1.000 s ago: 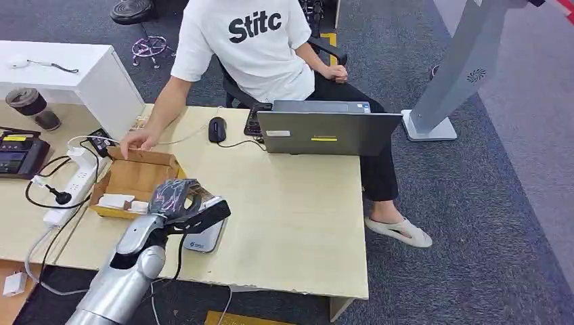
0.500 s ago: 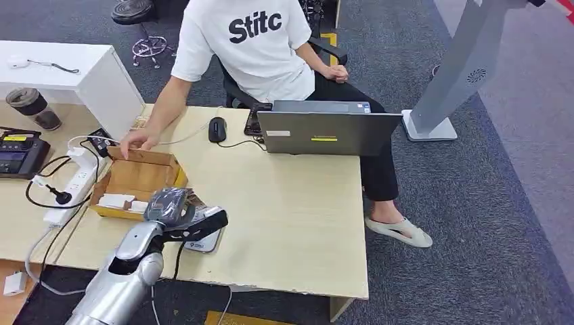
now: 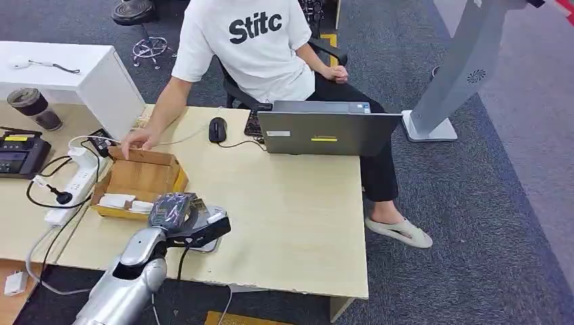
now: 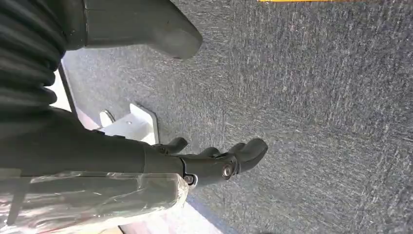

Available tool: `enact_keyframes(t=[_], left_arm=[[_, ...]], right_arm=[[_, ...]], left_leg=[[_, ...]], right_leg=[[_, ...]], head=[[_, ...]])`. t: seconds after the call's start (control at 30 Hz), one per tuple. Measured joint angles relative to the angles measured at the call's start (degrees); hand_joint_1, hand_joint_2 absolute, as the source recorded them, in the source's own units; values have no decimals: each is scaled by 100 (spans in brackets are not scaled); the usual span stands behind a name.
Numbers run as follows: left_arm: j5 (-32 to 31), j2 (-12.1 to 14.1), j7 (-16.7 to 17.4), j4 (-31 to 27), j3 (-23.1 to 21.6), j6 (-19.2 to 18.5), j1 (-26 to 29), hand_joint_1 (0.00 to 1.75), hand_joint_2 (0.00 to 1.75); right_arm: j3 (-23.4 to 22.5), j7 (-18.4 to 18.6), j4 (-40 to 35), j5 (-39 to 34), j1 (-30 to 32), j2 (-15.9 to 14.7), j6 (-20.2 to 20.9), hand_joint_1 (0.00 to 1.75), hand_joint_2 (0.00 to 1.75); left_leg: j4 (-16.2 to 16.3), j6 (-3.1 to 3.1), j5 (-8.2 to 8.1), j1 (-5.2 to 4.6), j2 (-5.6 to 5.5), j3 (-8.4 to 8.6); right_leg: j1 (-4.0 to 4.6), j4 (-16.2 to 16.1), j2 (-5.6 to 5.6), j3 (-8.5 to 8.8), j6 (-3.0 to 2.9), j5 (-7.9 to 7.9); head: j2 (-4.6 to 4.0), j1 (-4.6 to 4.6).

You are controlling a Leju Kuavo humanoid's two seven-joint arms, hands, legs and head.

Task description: Pass the card to the sensor for recognition and then transmit it.

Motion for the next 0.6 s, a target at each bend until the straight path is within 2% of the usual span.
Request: enact_keyframes(t=[0.33,0.6], left_arm=[[-109,-28,-16,81,-2,142,15,175,175],[-216,376,39,28,66,149,-103,175,175]], right_arm=[[0,-9,0,0,0,11,-4,0,175],[0,-70,0,4,5,11,-15,0,175]], left_leg=[[-1,-4,4,0,-4,13],[-1,-10,11,4,-3,11]], right_leg=[[0,0,-4,16,-1,1],[4,4,-2,7,-9,7]], head=[[0,2],[0,0]])
